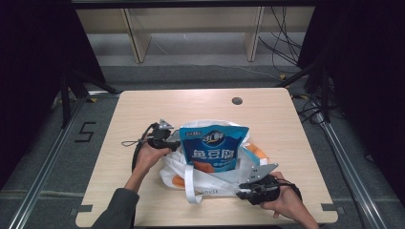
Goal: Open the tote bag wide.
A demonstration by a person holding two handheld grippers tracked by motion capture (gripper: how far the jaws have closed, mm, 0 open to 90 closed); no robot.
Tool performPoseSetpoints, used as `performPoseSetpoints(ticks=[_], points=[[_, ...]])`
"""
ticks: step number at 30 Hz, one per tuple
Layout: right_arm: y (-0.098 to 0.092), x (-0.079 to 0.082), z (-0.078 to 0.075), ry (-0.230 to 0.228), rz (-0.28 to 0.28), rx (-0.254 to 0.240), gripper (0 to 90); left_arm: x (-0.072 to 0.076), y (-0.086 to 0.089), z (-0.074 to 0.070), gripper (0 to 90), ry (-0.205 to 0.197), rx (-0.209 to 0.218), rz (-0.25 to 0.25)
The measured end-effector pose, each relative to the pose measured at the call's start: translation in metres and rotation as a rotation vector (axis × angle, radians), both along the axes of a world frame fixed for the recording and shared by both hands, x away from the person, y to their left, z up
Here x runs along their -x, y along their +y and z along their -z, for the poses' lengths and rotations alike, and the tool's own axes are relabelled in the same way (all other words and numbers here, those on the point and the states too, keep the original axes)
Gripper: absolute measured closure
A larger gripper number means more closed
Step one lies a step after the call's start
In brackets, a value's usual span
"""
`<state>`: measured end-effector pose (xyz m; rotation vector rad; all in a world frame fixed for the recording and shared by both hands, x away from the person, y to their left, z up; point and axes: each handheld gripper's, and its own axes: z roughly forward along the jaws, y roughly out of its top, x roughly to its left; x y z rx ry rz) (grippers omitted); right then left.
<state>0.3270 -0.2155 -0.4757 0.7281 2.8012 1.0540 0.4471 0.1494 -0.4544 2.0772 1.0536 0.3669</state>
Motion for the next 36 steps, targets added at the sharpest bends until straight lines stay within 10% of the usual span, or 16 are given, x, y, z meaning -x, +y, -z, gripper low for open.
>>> performPoseSetpoints(ticks=[6, 12, 18, 23, 29, 36], points=[[-0.017, -0.001, -0.055, -0.122, 0.059, -0.169, 47.0, 0.038, 0.001, -0.010, 36.5, -0.009, 0.022, 0.061], [-0.029, -0.018, -0.081, -0.247, 0.228, -0.152, 46.7, 0.054, 0.011, -0.013, 37.6, -0.030, 0.089, -0.034], [-0.027, -0.050, -0.076, -0.264, 0.306, -0.126, 46.7, 0.078, 0.005, -0.028, 42.3, -0.111, 0.055, 0.024], [-0.008, -0.073, -0.068, -0.272, 0.267, -0.097, 56.8, 0.077, -0.010, -0.003, 46.2, 0.002, 0.036, 0.130], [0.004, -0.090, -0.057, -0.342, 0.225, -0.008, 84.6, 0.093, -0.008, 0.012, 61.4, -0.019, -0.148, 0.251], [-0.009, -0.118, -0.030, -0.307, 0.312, 0.070, 87.8, 0.099, -0.008, 0.035, 80.1, -0.015, -0.228, 0.311]])
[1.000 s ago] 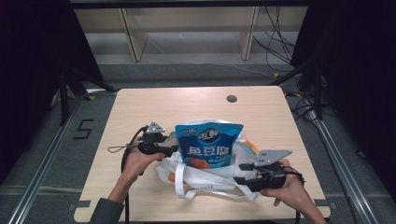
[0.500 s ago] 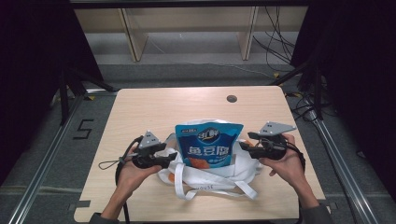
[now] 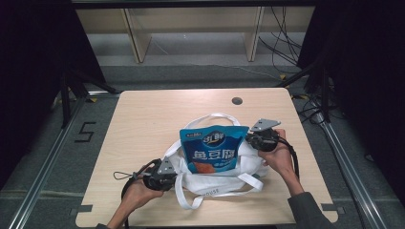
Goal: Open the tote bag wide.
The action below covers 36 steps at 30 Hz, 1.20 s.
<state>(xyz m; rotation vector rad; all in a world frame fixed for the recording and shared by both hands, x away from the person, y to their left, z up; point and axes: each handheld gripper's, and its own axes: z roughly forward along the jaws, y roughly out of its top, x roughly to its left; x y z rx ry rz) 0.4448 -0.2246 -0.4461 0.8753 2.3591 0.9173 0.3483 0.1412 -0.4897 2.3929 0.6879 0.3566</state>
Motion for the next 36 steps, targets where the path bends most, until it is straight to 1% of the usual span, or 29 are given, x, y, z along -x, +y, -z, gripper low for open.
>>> performPoseSetpoints(ticks=[2, 3, 4, 6, 7, 8, 9, 11, 13, 14, 15, 16, 17, 18, 19, 21, 22, 23, 24, 25, 26, 27, 28, 29, 31, 32, 33, 35, 36], points=[[-0.002, -0.004, 0.009, 0.012, 0.011, 0.017, 87.8, 0.003, 0.000, 0.002, 81.1, -0.004, -0.010, 0.003], [-0.005, -0.008, 0.014, 0.031, 0.015, 0.027, 87.8, 0.005, 0.001, 0.003, 81.6, -0.001, -0.013, 0.007], [-0.005, -0.010, 0.021, 0.043, 0.030, 0.016, 87.9, 0.005, 0.002, 0.005, 82.2, 0.001, -0.013, 0.006], [-0.006, -0.016, 0.037, 0.073, 0.040, 0.018, 88.0, 0.005, 0.003, 0.006, 82.7, -0.002, -0.003, -0.003], [-0.005, -0.018, 0.048, 0.099, 0.045, 0.030, 88.0, 0.005, 0.003, 0.006, 82.7, -0.001, -0.003, -0.005], [-0.003, -0.017, 0.054, 0.094, 0.049, 0.045, 88.0, 0.006, 0.002, 0.006, 82.7, -0.009, -0.004, -0.010], [0.000, -0.015, 0.054, 0.067, 0.049, 0.073, 87.8, 0.007, 0.001, 0.006, 82.5, -0.012, -0.010, -0.012], [0.003, -0.012, 0.047, 0.061, 0.032, 0.118, 86.4, 0.007, 0.002, 0.004, 78.7, -0.003, 0.000, -0.003], [0.000, -0.011, 0.043, 0.054, 0.034, 0.099, 81.9, 0.006, 0.004, 0.001, 72.5, 0.016, 0.039, -0.006], [-0.003, -0.010, 0.040, 0.053, 0.044, 0.073, 77.8, 0.006, 0.005, -0.002, 68.6, 0.021, 0.051, -0.004], [-0.006, -0.008, 0.034, 0.068, 0.061, 0.039, 74.1, 0.008, 0.005, -0.005, 63.9, 0.020, 0.056, -0.009], [-0.010, -0.006, 0.027, 0.070, 0.067, 0.004, 70.0, 0.008, 0.005, -0.012, 58.8, 0.010, 0.061, 0.001], [-0.015, -0.004, 0.017, 0.025, 0.052, -0.034, 64.3, 0.010, 0.005, -0.018, 54.2, 0.009, 0.076, -0.024], [-0.017, 0.003, 0.008, 0.033, 0.062, -0.068, 60.1, 0.011, 0.006, -0.023, 50.5, 0.001, 0.081, -0.028], [-0.018, 0.007, 0.001, 0.027, 0.051, -0.099, 57.6, 0.012, 0.007, -0.031, 48.0, -0.007, 0.087, -0.029], [-0.021, 0.027, -0.017, 0.049, 0.023, -0.180, 54.6, 0.015, 0.009, -0.046, 42.5, -0.019, 0.109, -0.027], [-0.023, 0.035, -0.024, 0.036, -0.019, -0.195, 53.1, 0.016, 0.012, -0.055, 40.7, -0.047, 0.115, -0.038], [-0.023, 0.048, -0.030, 0.065, -0.045, -0.219, 51.8, 0.015, 0.013, -0.060, 38.9, -0.060, 0.122, -0.049], [-0.023, 0.054, -0.032, 0.068, -0.069, -0.226, 50.8, 0.013, 0.015, -0.065, 36.6, -0.075, 0.133, -0.078], [-0.022, 0.062, -0.033, 0.075, -0.084, -0.229, 49.7, 0.007, 0.017, -0.069, 34.0, -0.078, 0.137, -0.107], [-0.020, 0.074, -0.033, 0.098, -0.096, -0.237, 49.1, 0.004, 0.018, -0.069, 32.6, -0.075, 0.145, -0.123], [-0.019, 0.079, -0.032, 0.091, -0.118, -0.237, 48.9, -0.002, 0.018, -0.070, 31.9, -0.081, 0.145, -0.121], [-0.016, 0.085, -0.031, 0.115, -0.140, -0.242, 48.2, -0.009, 0.018, -0.068, 31.5, -0.083, 0.166, -0.136], [-0.014, 0.091, -0.028, 0.111, -0.164, -0.239, 47.5, -0.016, 0.018, -0.067, 31.0, -0.077, 0.178, -0.150], [-0.007, 0.098, -0.025, 0.138, -0.202, -0.238, 47.1, -0.025, 0.019, -0.065, 30.0, -0.048, 0.187, -0.190], [-0.004, 0.100, -0.024, 0.140, -0.228, -0.222, 46.9, -0.030, 0.020, -0.066, 28.7, -0.034, 0.198, -0.209], [0.001, 0.104, -0.023, 0.152, -0.239, -0.224, 47.0, -0.034, 0.022, -0.068, 29.1, -0.042, 0.202, -0.210], [0.007, 0.106, -0.022, 0.150, -0.268, -0.208, 47.9, -0.040, 0.019, -0.067, 29.9, -0.042, 0.209, -0.234], [0.009, 0.107, -0.021, 0.149, -0.274, -0.198, 49.4, -0.044, 0.015, -0.065, 30.9, -0.041, 0.202, -0.218]])
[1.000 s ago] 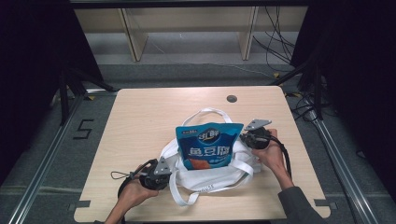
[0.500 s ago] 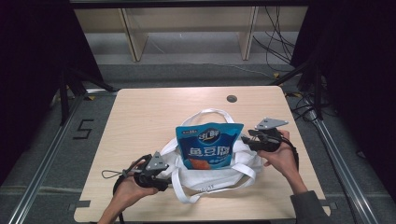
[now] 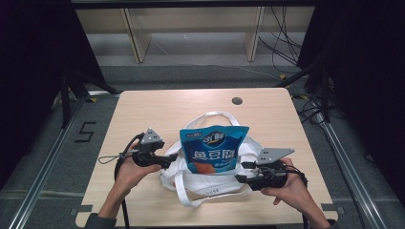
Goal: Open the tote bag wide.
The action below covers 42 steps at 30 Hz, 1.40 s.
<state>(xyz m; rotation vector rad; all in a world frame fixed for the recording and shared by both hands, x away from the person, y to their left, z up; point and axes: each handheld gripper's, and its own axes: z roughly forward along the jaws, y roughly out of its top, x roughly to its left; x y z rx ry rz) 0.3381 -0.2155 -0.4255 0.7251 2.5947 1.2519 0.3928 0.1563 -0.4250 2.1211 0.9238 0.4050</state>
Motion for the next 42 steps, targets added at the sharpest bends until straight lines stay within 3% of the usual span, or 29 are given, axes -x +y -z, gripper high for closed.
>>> performPoseSetpoints(ticks=[3, 6, 9, 10, 11, 13, 15, 17, 18, 19, 20, 22, 23, 24, 26, 28, 29, 31, 33, 34, 35, 36, 37, 41, 42], points=[[0.007, 0.001, 0.008, -0.010, -0.042, 0.068, 54.2, -0.013, -0.011, 0.010, 35.5, 0.012, -0.020, 0.030], [0.009, 0.004, 0.019, -0.006, -0.025, 0.123, 58.9, -0.033, -0.016, 0.022, 45.0, 0.025, -0.022, 0.021], [0.006, 0.009, 0.029, -0.008, -0.035, 0.154, 72.0, -0.052, -0.014, 0.037, 64.6, 0.021, 0.056, -0.037], [0.005, 0.010, 0.033, -0.014, -0.044, 0.164, 74.3, -0.059, -0.015, 0.043, 68.8, 0.041, 0.044, -0.056], [0.004, 0.014, 0.038, -0.018, -0.038, 0.198, 76.1, -0.064, -0.015, 0.046, 73.2, 0.062, -0.008, -0.074], [0.005, 0.018, 0.045, -0.013, -0.053, 0.252, 79.0, -0.074, -0.017, 0.057, 79.0, 0.086, -0.050, -0.101], [0.007, 0.020, 0.054, -0.010, -0.089, 0.287, 81.0, -0.084, -0.014, 0.070, 79.4, 0.154, -0.022, -0.130], [0.008, 0.022, 0.063, 0.042, -0.077, 0.288, 82.3, -0.089, -0.009, 0.082, 78.7, 0.194, 0.026, -0.148], [0.010, 0.022, 0.068, 0.042, -0.065, 0.274, 82.5, -0.089, -0.008, 0.083, 78.5, 0.196, 0.051, -0.163], [0.010, 0.019, 0.069, 0.036, -0.071, 0.277, 82.5, -0.089, -0.007, 0.082, 78.0, 0.193, 0.041, -0.151], [0.012, 0.021, 0.069, 0.057, -0.054, 0.278, 82.5, -0.088, -0.008, 0.081, 77.2, 0.186, 0.026, -0.159], [0.013, 0.024, 0.068, 0.052, -0.045, 0.293, 81.1, -0.082, -0.009, 0.073, 70.2, 0.135, -0.003, -0.172], [0.013, 0.023, 0.068, 0.063, -0.042, 0.282, 76.8, -0.079, -0.009, 0.070, 65.5, 0.129, 0.000, -0.170], [0.013, 0.024, 0.066, 0.092, -0.036, 0.267, 71.7, -0.075, -0.007, 0.064, 58.8, 0.123, 0.004, -0.170], [0.010, 0.022, 0.058, 0.104, -0.018, 0.227, 59.1, -0.064, -0.001, 0.048, 51.8, 0.096, 0.006, -0.161], [0.007, 0.023, 0.044, 0.077, -0.030, 0.149, 51.9, -0.051, 0.001, 0.033, 46.5, 0.036, 0.011, -0.174], [0.004, 0.022, 0.034, 0.068, -0.044, 0.122, 50.4, -0.046, 0.001, 0.027, 46.1, 0.016, 0.044, -0.174], [-0.004, 0.023, 0.016, 0.045, -0.034, 0.055, 47.2, -0.033, 0.002, 0.018, 46.7, -0.015, 0.083, -0.156], [-0.013, 0.022, -0.001, 0.000, 0.001, 0.006, 46.8, -0.021, 0.001, 0.014, 52.8, -0.018, 0.105, -0.109], [-0.016, 0.020, -0.008, -0.010, 0.041, -0.004, 47.2, -0.015, 0.000, 0.013, 57.7, -0.022, 0.101, -0.079], [-0.021, 0.014, -0.014, -0.052, 0.068, -0.009, 49.5, -0.012, -0.001, 0.014, 62.7, -0.040, 0.099, -0.070], [-0.023, 0.011, -0.016, -0.055, 0.095, -0.014, 53.8, -0.008, -0.003, 0.013, 69.7, -0.041, 0.076, -0.059], [-0.027, 0.001, -0.018, -0.110, 0.123, -0.010, 59.5, -0.006, -0.004, 0.014, 73.4, -0.047, 0.076, -0.053], [-0.026, -0.027, -0.006, -0.154, 0.213, 0.044, 69.0, -0.002, -0.005, 0.024, 77.6, -0.013, 0.063, -0.007], [-0.024, -0.036, -0.002, -0.185, 0.231, 0.089, 71.1, -0.001, -0.007, 0.029, 78.9, 0.003, 0.053, -0.001]])
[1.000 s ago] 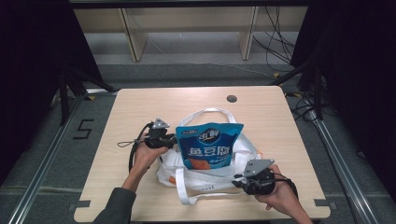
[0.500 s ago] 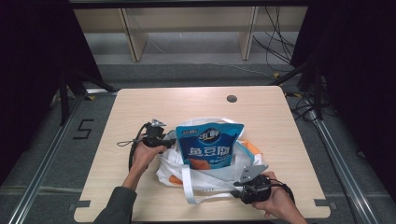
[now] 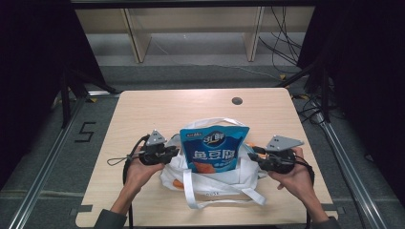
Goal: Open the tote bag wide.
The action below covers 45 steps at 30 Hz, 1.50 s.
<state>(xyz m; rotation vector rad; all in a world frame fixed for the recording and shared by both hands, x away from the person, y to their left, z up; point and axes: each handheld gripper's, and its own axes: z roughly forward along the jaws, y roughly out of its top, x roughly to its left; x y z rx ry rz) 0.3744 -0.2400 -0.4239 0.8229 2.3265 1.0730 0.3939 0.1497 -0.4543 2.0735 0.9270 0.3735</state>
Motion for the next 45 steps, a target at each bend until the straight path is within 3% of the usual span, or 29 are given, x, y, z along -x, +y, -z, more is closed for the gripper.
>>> performPoseSetpoints(ticks=[1, 3, 4, 7, 8, 10, 12, 14, 16, 18, 21, 23, 25, 27, 28, 30, 31, 33, 34, 35, 39, 41, 45], points=[[0.002, -0.008, 0.005, -0.014, 0.024, 0.047, 75.8, 0.001, -0.002, 0.005, 80.4, 0.010, -0.010, 0.006], [0.005, -0.024, 0.015, -0.026, 0.050, 0.067, 86.2, 0.003, -0.005, 0.017, 83.6, 0.033, -0.044, 0.032], [0.006, -0.032, 0.019, -0.037, 0.058, 0.090, 88.0, 0.004, -0.006, 0.022, 85.1, 0.035, -0.104, 0.058], [0.002, -0.051, 0.039, 0.007, 0.117, 0.132, 88.3, 0.005, -0.011, 0.038, 88.8, 0.047, -0.154, 0.089], [0.002, -0.054, 0.048, 0.031, 0.149, 0.137, 88.3, 0.005, -0.013, 0.042, 88.9, 0.058, -0.152, 0.085], [0.000, -0.061, 0.065, 0.083, 0.158, 0.160, 88.2, 0.004, -0.014, 0.045, 89.1, 0.054, -0.167, 0.088], [0.000, -0.065, 0.076, 0.098, 0.155, 0.161, 88.3, 0.002, -0.012, 0.051, 89.2, 0.077, -0.138, 0.080], [0.000, -0.065, 0.075, 0.088, 0.148, 0.175, 88.1, 0.001, -0.008, 0.052, 89.2, 0.091, -0.104, 0.057], [-0.001, -0.065, 0.073, 0.095, 0.158, 0.158, 84.1, 0.004, -0.010, 0.049, 87.0, 0.068, -0.132, 0.057], [-0.005, -0.064, 0.067, 0.086, 0.189, 0.132, 71.4, 0.007, -0.011, 0.041, 81.7, 0.042, -0.141, 0.050], [-0.013, -0.055, 0.044, 0.066, 0.201, 0.031, 65.6, 0.012, -0.007, 0.027, 77.7, 0.005, -0.071, 0.023], [-0.018, -0.046, 0.032, 0.041, 0.155, -0.004, 65.2, 0.018, -0.006, 0.015, 77.5, -0.005, -0.027, 0.043], [-0.017, -0.029, 0.020, 0.085, 0.090, -0.066, 67.7, 0.025, -0.009, 0.010, 77.1, 0.001, 0.012, 0.060], [-0.013, -0.014, 0.016, 0.097, 0.010, -0.082, 71.7, 0.035, -0.013, 0.009, 77.8, 0.014, 0.025, 0.105], [-0.010, -0.006, 0.016, 0.129, -0.010, -0.089, 73.3, 0.040, -0.015, 0.010, 77.8, 0.030, 0.050, 0.117], [-0.001, 0.012, 0.018, 0.145, -0.087, -0.077, 79.0, 0.047, -0.016, 0.012, 78.1, 0.024, -0.010, 0.153], [0.001, 0.018, 0.019, 0.138, -0.098, -0.059, 82.3, 0.049, -0.016, 0.015, 78.1, 0.032, -0.038, 0.169], [0.005, 0.030, 0.027, 0.149, -0.124, 0.021, 86.0, 0.053, -0.016, 0.026, 78.9, 0.062, -0.037, 0.194], [0.006, 0.033, 0.034, 0.157, -0.120, 0.035, 87.2, 0.053, -0.017, 0.031, 79.9, 0.067, -0.058, 0.196], [0.006, 0.036, 0.038, 0.187, -0.123, 0.056, 88.9, 0.054, -0.019, 0.035, 80.6, 0.074, -0.053, 0.185], [0.007, 0.034, 0.059, 0.217, -0.101, 0.108, 90.0, 0.053, -0.027, 0.045, 81.5, 0.040, -0.148, 0.169], [0.007, 0.031, 0.067, 0.243, -0.090, 0.119, 90.0, 0.054, -0.027, 0.045, 82.0, 0.037, -0.153, 0.167], [0.008, 0.028, 0.070, 0.228, -0.093, 0.124, 90.0, 0.053, -0.026, 0.044, 80.9, 0.038, -0.144, 0.151]])
